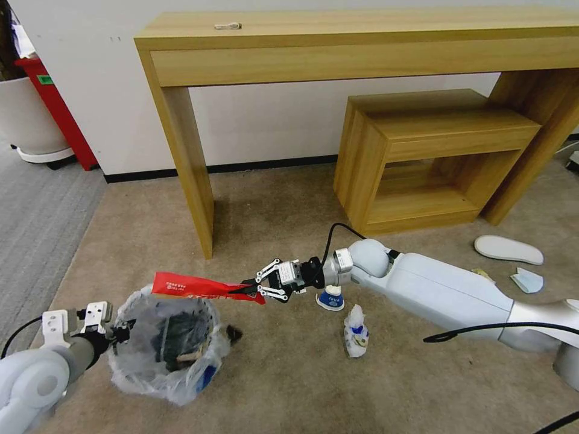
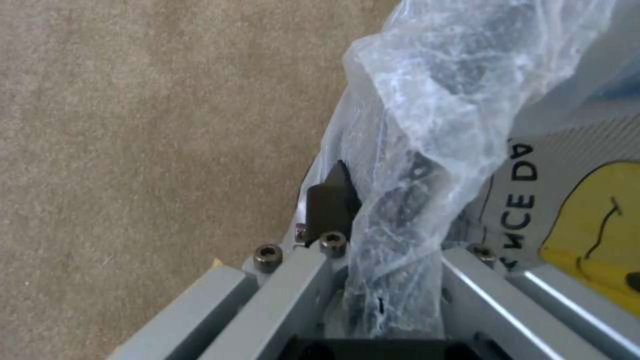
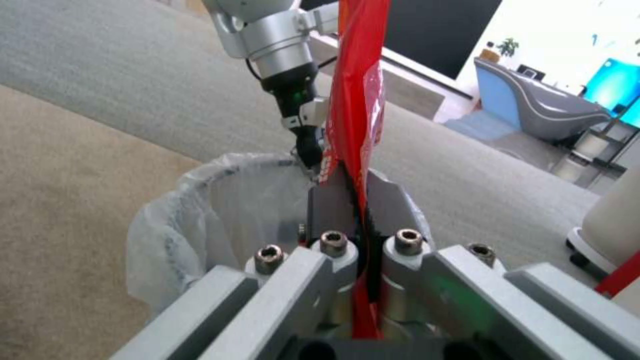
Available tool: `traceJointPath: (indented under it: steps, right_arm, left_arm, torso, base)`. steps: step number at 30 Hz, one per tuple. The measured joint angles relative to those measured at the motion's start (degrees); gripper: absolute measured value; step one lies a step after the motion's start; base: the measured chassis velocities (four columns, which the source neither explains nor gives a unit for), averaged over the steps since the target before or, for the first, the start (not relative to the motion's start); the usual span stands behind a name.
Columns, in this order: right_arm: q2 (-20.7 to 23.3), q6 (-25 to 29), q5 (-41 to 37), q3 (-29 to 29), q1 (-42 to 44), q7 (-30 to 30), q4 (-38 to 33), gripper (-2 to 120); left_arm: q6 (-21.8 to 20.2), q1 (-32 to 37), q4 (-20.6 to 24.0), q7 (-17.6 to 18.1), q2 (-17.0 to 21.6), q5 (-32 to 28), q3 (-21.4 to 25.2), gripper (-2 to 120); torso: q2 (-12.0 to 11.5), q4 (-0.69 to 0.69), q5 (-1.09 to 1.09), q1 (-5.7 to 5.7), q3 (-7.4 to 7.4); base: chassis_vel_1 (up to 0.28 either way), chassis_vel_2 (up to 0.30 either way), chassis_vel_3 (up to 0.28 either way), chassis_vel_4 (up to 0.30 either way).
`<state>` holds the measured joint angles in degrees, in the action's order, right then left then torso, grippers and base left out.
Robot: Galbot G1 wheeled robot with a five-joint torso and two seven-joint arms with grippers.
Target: Pick up the trash bin and place the garbage on the floor into it.
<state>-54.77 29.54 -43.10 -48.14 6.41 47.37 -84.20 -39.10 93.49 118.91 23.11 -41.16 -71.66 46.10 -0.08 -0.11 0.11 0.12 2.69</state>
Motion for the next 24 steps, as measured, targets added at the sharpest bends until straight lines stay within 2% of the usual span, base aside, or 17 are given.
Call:
traceJointPath:
  steps: [12, 24]
  right_arm:
    - [-1.2, -0.1, -0.6, -1.0, -0.6, -1.7, -0.5, 0]
    - [-4.5, -0.2, -1.4, -4.5, -2.4, -4.6, -0.6, 0]
  left_arm:
    - [-0.7, -0.9, 2.5, 3.1, -0.1, -5.4, 0.6, 0]
    - [-0.7, -1.5, 2.6, 3.5, -1.1, -5.7, 0.1, 0]
  torso:
    - [0.0, 0.0, 0.01, 0.0, -0.01]
    - [0.0, 0.01, 0.0, 0.0, -0.01]
  base:
    - [0.0, 0.0, 0.0, 0.0]
    - [0.0, 0.0, 0.0, 0.0]
